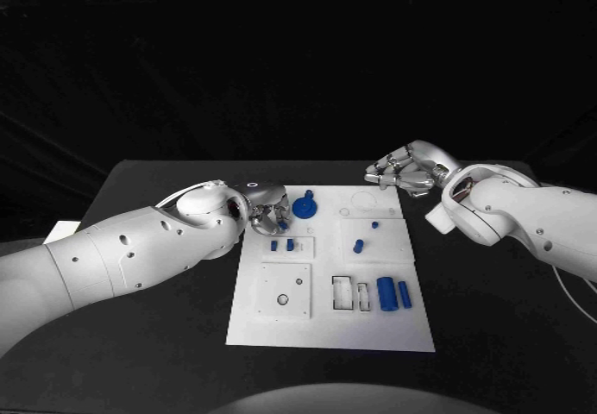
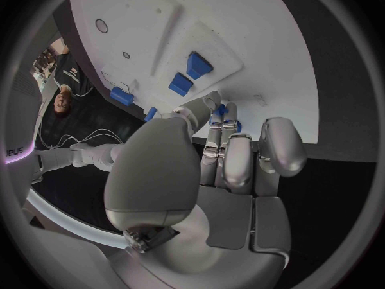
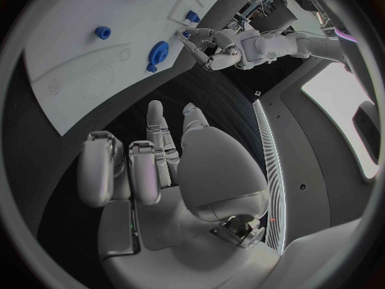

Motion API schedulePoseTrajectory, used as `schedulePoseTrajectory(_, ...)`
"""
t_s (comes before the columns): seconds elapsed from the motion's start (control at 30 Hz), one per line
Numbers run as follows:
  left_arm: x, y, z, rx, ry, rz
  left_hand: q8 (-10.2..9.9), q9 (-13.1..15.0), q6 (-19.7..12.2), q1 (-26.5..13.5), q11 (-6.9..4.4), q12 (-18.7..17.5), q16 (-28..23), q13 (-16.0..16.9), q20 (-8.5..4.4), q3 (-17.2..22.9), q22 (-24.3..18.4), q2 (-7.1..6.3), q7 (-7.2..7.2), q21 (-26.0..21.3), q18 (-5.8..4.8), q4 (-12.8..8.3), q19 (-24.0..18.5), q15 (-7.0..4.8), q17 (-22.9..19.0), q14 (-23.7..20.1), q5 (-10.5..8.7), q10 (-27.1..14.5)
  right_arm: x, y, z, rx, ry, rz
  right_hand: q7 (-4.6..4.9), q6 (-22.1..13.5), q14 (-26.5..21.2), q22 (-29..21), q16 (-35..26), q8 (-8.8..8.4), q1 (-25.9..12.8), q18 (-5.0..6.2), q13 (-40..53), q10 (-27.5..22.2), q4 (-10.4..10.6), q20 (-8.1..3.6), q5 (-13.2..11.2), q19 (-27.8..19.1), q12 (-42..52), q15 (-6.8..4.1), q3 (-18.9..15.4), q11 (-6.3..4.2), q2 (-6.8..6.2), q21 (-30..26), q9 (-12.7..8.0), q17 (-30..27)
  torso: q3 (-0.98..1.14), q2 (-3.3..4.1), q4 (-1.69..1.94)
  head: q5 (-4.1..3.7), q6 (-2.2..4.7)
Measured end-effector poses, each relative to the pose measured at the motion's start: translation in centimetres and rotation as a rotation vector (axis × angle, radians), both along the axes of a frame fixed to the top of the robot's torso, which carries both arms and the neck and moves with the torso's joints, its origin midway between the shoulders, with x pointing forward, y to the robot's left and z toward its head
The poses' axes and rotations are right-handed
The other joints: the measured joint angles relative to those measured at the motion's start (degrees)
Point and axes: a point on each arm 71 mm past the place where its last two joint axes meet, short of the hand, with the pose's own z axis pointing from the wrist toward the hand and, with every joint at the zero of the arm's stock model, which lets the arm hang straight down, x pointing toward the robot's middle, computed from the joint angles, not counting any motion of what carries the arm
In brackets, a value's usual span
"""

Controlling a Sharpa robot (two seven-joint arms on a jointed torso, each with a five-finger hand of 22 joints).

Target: Assemble the parts on the task board

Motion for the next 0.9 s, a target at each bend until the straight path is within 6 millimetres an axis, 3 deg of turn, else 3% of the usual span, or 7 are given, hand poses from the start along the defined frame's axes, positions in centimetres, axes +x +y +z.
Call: schedulePoseTrajectory(0.9, 0.13, 0.74, 0.04, -0.001, -0.009, 0.025, 0.0, 0.0, 0.0, 0.0, 0.04, 0.0, 0.0, 0.1, 0.0, 0.0, 0.3, 0.0, 0.0, 0.3, 0.01, 0.0, 0.0, 0.0, 0.1, 0.0, 0.0, 0.4, 0.03, 0.06, -0.02, 0.001, 0.0, 0.001, 0.0, 0.0, 0.0, 0.0, 0.0, 0.0, 0.0, 0.0, 0.0, 0.0, 0.0, 0.0, 0.0, 0.0, 0.0, 0.0, 0.0, 0.05, 0.0, 0.0, 0.0, 0.0, 0.01, 0.02, 0.05, 0.02, -0.18)
